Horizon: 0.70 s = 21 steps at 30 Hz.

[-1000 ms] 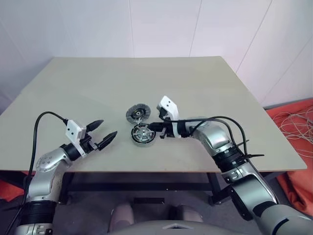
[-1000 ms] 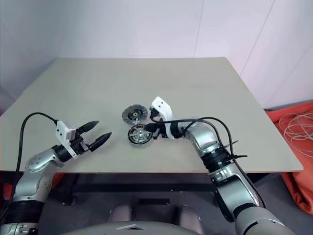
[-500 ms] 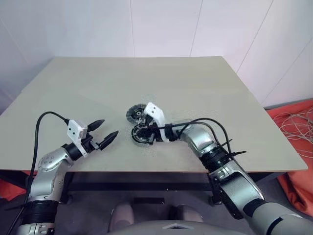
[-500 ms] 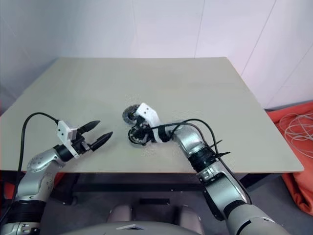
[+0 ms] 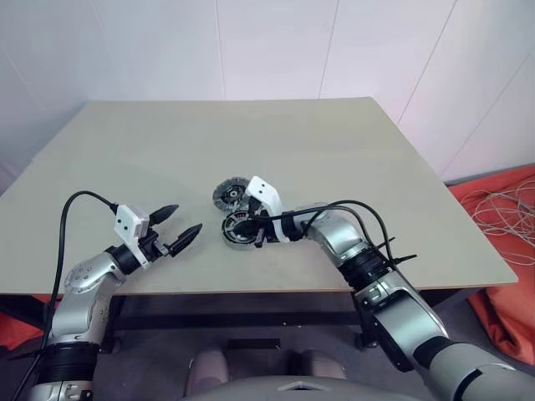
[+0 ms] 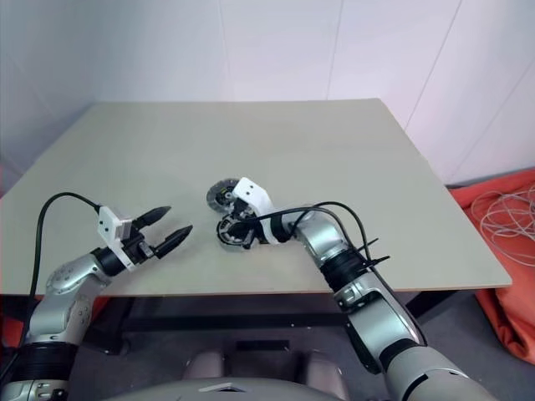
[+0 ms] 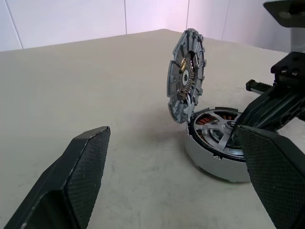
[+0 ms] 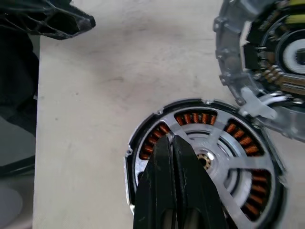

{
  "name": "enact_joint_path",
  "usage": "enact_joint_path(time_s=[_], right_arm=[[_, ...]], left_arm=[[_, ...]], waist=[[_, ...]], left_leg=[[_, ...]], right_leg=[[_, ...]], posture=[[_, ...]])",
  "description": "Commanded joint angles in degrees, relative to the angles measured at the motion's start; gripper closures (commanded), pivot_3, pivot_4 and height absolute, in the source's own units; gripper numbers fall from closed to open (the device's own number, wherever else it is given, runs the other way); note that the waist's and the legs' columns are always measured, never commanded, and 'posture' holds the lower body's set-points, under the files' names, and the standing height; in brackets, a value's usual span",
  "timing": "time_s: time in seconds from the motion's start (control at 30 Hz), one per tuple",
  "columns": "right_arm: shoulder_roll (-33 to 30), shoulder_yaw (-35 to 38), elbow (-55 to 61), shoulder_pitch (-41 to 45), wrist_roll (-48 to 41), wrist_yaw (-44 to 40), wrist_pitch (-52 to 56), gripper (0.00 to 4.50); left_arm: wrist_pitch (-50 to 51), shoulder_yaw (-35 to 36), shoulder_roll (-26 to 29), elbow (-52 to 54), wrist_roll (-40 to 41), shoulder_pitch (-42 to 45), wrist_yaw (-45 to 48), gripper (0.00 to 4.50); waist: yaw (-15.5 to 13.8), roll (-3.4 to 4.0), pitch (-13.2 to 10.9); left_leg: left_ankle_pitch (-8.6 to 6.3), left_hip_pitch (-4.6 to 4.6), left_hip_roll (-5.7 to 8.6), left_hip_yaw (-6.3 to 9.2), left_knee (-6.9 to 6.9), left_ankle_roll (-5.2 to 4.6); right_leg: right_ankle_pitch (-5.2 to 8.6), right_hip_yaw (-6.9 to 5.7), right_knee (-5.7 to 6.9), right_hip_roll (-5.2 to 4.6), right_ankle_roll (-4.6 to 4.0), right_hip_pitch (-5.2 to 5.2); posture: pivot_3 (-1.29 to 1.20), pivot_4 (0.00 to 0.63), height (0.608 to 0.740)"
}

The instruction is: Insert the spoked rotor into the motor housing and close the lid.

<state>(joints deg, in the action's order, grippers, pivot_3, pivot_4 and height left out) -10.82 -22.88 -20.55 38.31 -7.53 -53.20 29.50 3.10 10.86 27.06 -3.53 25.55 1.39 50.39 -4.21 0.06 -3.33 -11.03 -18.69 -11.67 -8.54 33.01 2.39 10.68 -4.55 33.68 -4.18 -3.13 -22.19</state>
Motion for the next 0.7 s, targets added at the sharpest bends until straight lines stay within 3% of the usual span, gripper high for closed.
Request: enact_joint_path(time_s=[0.03,0.7], right_arm=[[-1.9,4.1,3.7,1.9,-1.8,-0.4,1.2,4.43],[-0.7,6.0,3.8,2.2,-2.2,0.1,1.2,4.43]], left_arm=[[-0.3,0.7,0.6,1.5,0.5,0.9,0.2,0.00],[-0.4,0.6,0.7,0.7,0.3,2.0,0.4,0.00]], waist=[[-0.1,0.00,0.0],[0.1,0.00,0.0]], left_leg=[[0.00,-0.10,0.00,-0.02,0.00,0.00],[0.00,-0.46,0.01,-0.11,-0.01,0.00]], right_leg=[[-0.01,0.00,0.01,0.00,-0.01,-0.07],[-0.02,0.00,0.16,0.01,-0.04,-0.45]], posture=[[0.00,0.000,0.740],[0.00,0.000,0.740]])
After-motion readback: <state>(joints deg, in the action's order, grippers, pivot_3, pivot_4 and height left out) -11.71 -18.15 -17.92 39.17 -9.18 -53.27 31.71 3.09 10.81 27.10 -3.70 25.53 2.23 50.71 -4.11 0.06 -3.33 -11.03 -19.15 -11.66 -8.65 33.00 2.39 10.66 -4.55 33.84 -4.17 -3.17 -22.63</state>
